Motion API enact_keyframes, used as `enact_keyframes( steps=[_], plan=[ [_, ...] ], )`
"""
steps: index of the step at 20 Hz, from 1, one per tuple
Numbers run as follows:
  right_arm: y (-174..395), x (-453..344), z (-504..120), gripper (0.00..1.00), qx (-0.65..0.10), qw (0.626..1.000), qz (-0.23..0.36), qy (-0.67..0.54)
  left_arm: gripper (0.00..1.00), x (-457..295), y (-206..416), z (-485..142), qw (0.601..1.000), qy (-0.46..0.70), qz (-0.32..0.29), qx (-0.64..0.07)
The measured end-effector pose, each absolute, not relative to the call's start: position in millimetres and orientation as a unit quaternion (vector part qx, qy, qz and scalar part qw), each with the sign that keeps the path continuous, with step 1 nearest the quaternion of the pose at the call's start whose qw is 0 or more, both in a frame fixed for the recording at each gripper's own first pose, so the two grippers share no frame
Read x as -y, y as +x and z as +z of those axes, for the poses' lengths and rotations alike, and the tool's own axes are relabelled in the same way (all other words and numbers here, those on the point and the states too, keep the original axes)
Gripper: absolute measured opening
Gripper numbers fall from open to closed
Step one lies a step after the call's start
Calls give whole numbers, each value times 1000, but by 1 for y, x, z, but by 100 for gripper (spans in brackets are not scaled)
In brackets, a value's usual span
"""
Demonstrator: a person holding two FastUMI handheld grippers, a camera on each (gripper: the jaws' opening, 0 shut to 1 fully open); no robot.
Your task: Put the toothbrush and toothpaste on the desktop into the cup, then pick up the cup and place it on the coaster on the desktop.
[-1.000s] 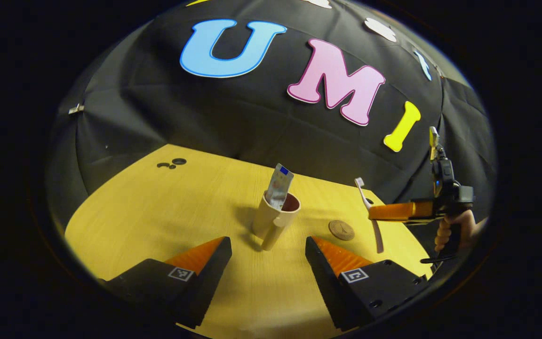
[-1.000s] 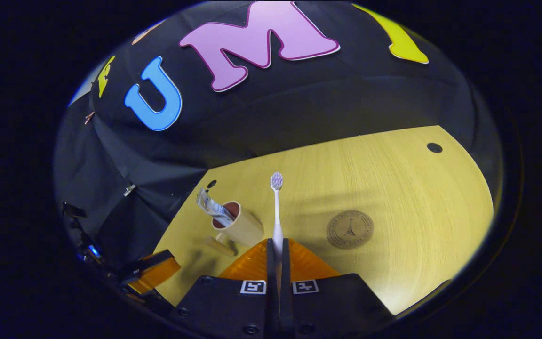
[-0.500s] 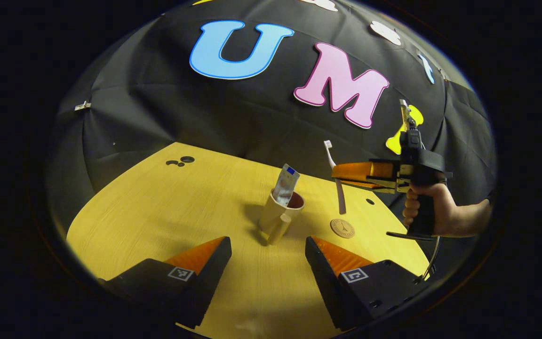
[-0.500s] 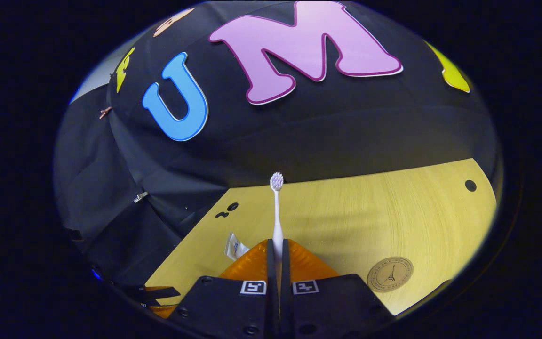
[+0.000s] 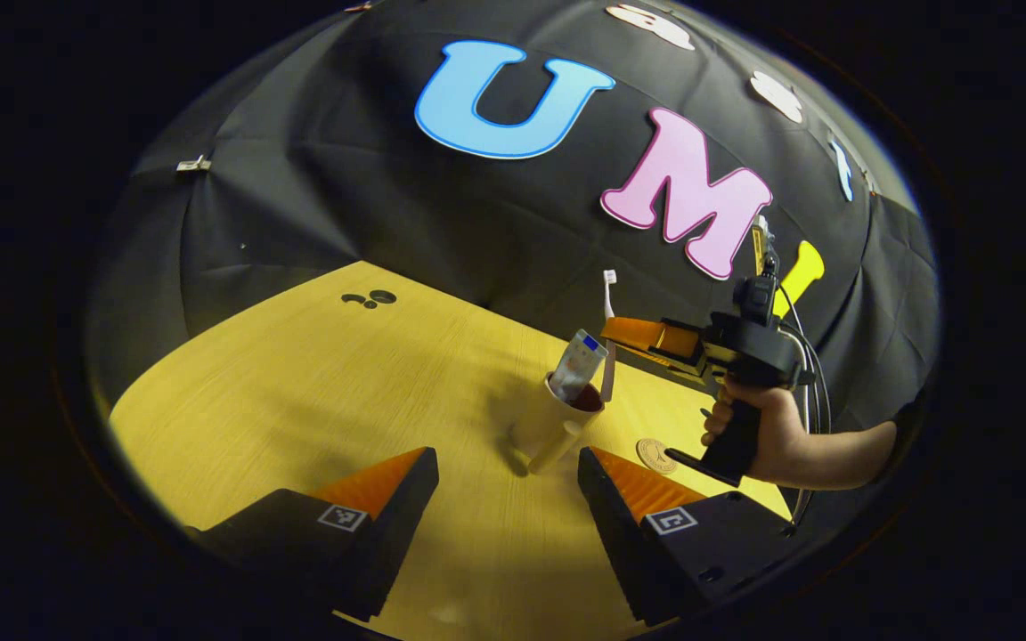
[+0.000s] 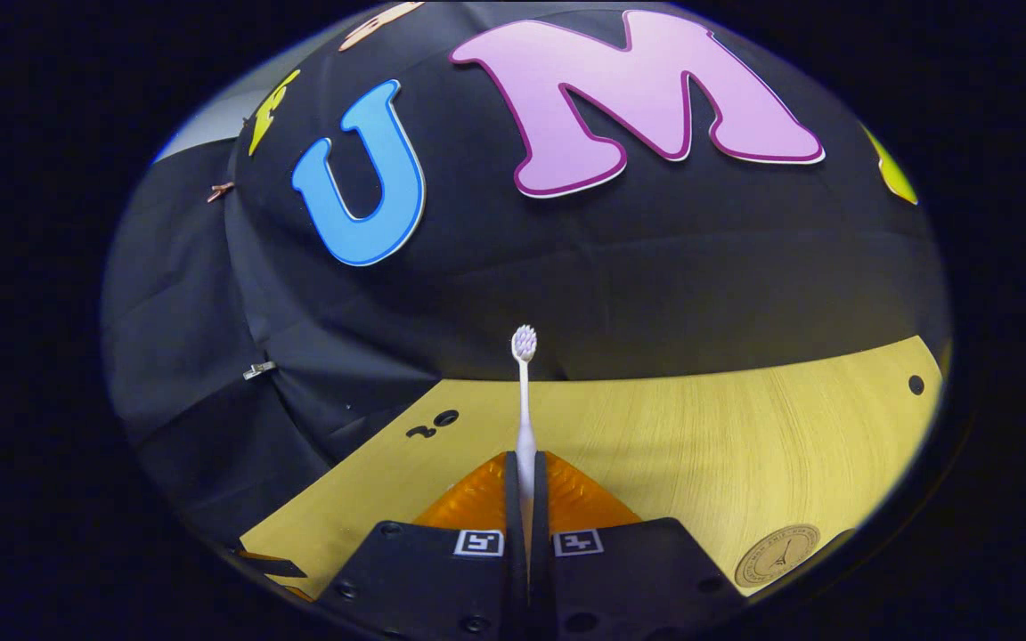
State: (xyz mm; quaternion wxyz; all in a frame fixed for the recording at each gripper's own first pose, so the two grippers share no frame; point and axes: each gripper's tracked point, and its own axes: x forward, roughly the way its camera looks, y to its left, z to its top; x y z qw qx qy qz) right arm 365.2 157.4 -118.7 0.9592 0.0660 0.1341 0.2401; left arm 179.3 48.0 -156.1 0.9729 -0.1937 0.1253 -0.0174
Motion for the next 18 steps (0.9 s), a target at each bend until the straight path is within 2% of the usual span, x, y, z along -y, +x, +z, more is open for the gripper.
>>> enact_keyframes(
  steps=[10,18],
  plan=[
    [364,-155,-165,6,-121,962,230,79,97,-51,175,-188,968,-198,-17,-155],
    [349,-142,-176,16,-119,964,228,64,98,-34,185,-193,970,-176,-24,-166]
  ],
)
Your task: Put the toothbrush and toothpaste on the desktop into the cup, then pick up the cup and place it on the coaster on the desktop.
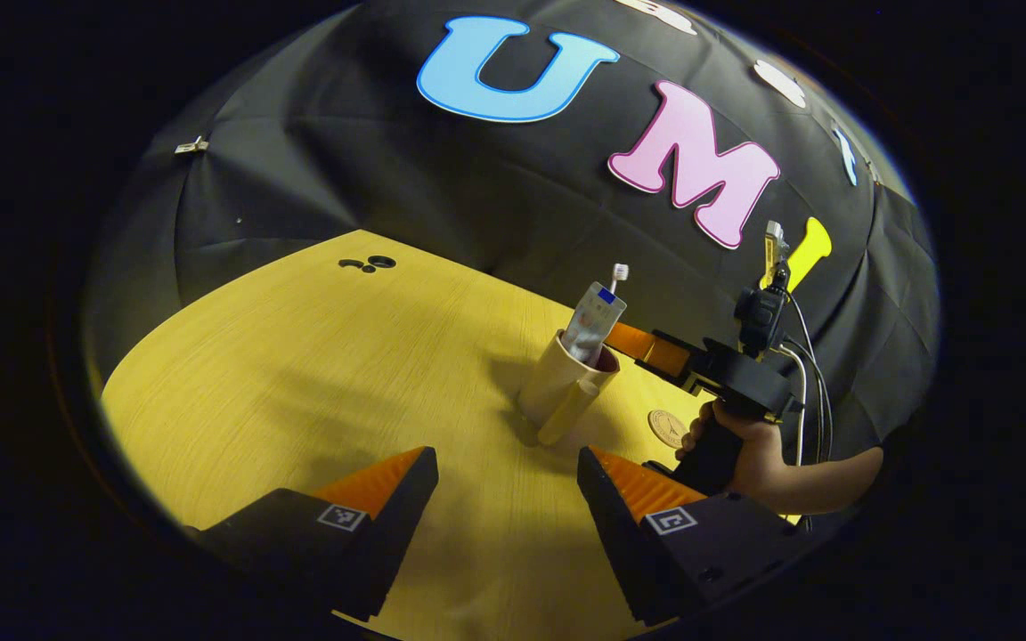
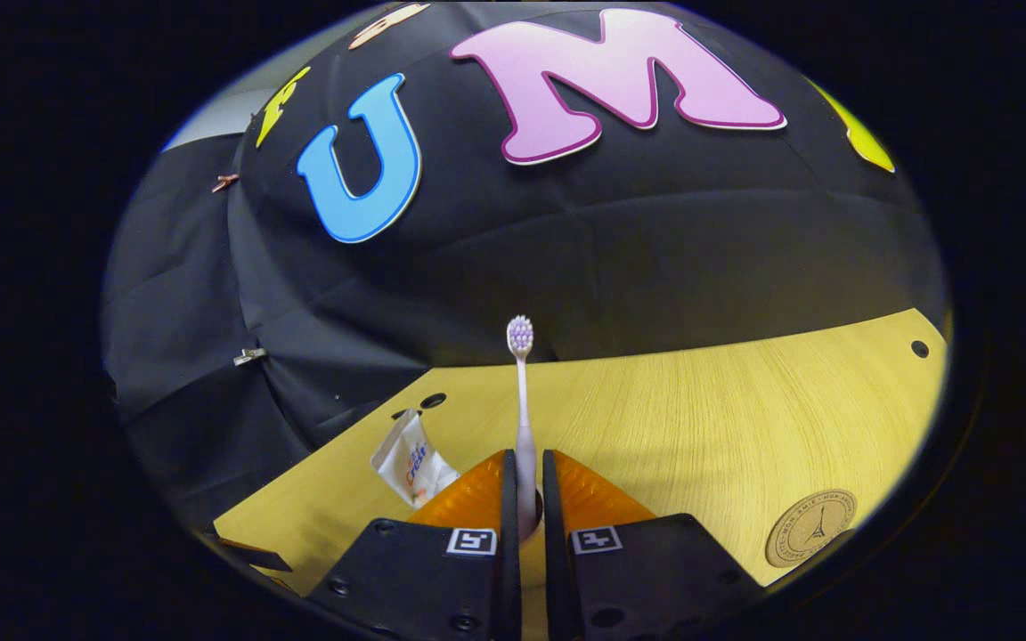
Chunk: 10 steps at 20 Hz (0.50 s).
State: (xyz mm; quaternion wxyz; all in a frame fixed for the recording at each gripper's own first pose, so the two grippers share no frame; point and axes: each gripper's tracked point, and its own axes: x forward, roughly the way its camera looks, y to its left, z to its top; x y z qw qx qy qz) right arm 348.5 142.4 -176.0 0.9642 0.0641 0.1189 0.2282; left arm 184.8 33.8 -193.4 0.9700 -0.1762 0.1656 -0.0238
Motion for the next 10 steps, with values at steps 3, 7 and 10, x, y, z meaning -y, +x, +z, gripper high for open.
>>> enact_keyframes(
  steps=[3,7,10],
  plan=[
    [345,-121,-171,48,-123,967,211,75,98,-27,187,-191,972,-165,-29,-165],
    [347,-64,-161,72,-126,974,167,90,97,-14,198,-181,973,-149,-40,-170],
    [350,-13,-156,92,-128,979,127,92,98,-4,205,-174,974,-139,-49,-173]
  ],
)
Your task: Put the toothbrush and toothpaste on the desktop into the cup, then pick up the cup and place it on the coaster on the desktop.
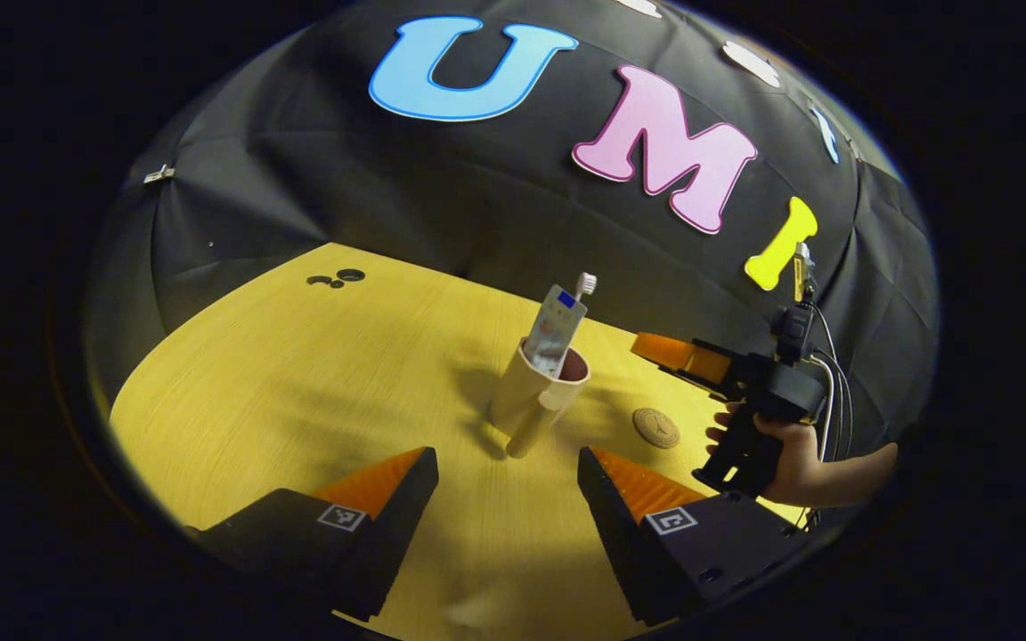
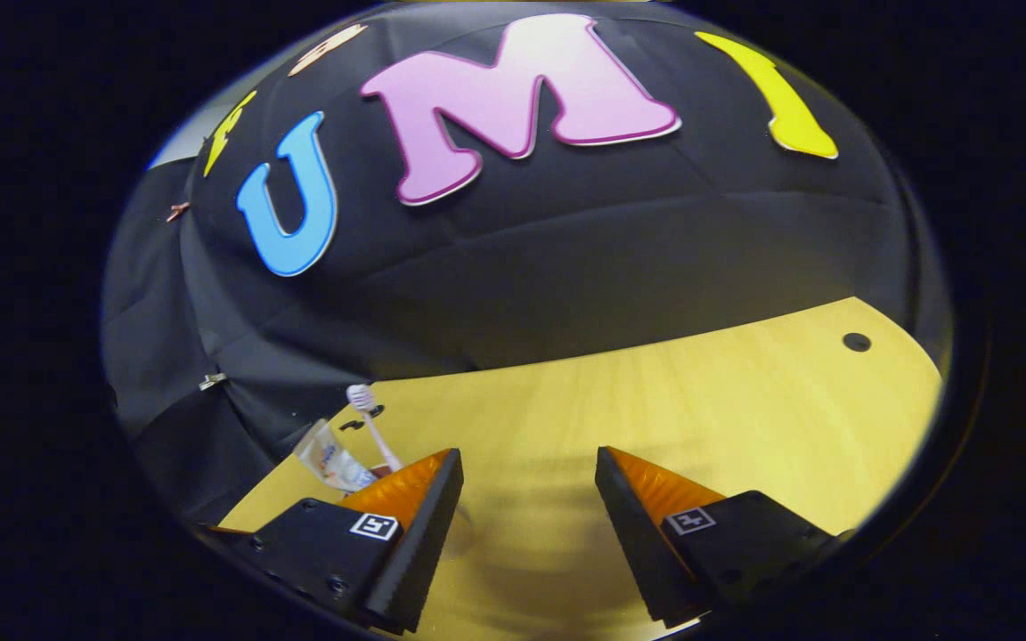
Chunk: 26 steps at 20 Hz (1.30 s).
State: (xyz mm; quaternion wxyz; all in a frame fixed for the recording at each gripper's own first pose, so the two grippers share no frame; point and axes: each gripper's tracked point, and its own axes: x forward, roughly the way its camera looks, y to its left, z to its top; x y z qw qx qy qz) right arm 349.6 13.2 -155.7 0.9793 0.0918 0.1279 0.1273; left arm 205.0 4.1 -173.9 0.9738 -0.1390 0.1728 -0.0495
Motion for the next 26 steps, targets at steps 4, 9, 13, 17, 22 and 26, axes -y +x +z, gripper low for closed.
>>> enact_keyframes(
  steps=[4,9,13,17,22,26],
  plan=[
    [345,54,-152,98,-127,985,70,90,98,6,216,-168,976,-103,-57,-185],
    [337,123,-156,99,-136,986,11,95,98,4,236,-170,975,-30,-31,-216],
    [317,172,-160,98,-139,986,-22,87,97,15,255,-179,964,-1,-40,-262],
    [292,218,-169,98,-145,981,-73,109,98,33,278,-190,953,18,-62,-297],
    [256,249,-189,98,-168,974,-99,114,98,47,300,-201,940,54,-75,-327],
    [229,268,-199,98,-182,967,-125,126,95,45,312,-215,929,57,-59,-360]
  ],
)
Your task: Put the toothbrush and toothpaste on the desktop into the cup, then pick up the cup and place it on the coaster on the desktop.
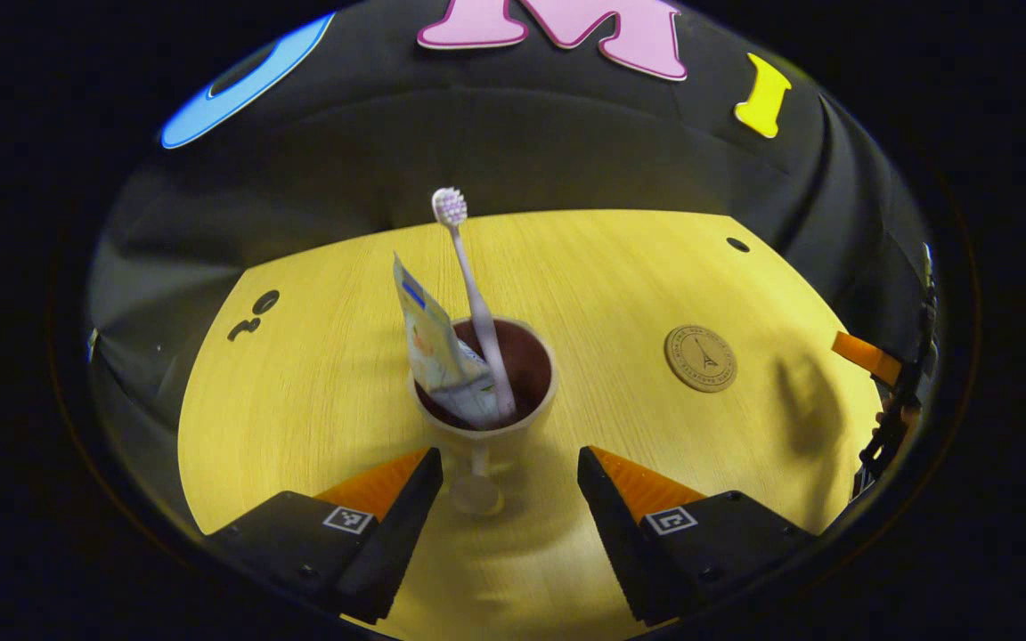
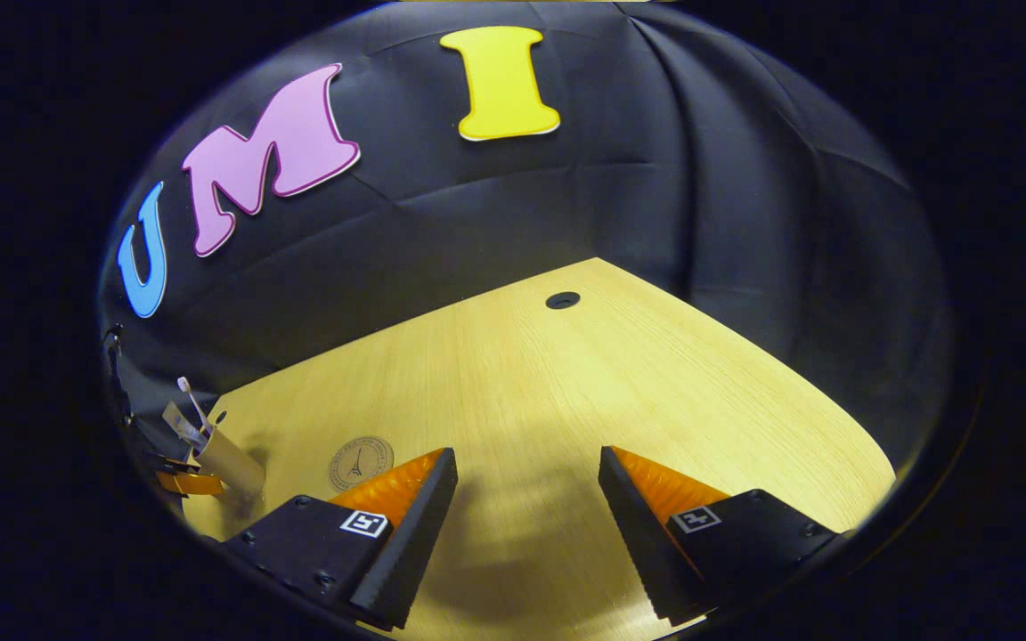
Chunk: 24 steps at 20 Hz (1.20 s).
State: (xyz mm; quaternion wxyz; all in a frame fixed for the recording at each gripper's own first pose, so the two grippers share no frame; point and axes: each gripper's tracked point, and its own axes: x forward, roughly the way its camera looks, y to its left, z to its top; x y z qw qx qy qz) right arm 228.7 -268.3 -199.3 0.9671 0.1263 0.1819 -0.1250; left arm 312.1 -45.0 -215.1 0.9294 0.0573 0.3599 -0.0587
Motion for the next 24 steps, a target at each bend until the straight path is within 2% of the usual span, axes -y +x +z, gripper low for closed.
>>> enact_keyframes(
  steps=[1,4,7,9,10,11,12,13,15,16,24],
  plan=[
    [223,274,-201,98,-182,966,-131,130,94,46,314,-217,928,48,-57,-364],
    [212,285,-208,98,-194,961,-138,139,79,41,321,-222,925,34,-43,-375],
    [206,289,-212,98,-198,958,-143,148,70,41,321,-227,920,17,-35,-390],
    [202,289,-213,98,-199,957,-144,157,59,37,320,-232,916,20,-25,-399],
    [200,289,-214,98,-199,956,-144,160,48,38,319,-235,913,19,-23,-408],
    [199,290,-215,98,-200,956,-145,161,51,37,319,-237,910,20,-23,-414],
    [198,292,-217,98,-202,955,-146,159,33,36,319,-240,907,21,-21,-420],
    [196,293,-220,98,-205,955,-147,158,27,37,320,-241,906,20,-21,-422],
    [190,295,-225,98,-214,952,-148,160,35,37,317,-239,906,17,-21,-422],
    [187,294,-227,98,-218,951,-149,163,30,37,317,-240,905,18,-21,-424],
    [169,280,-234,98,-234,951,-136,152,25,43,318,-236,915,-3,-10,-404]
  ],
)
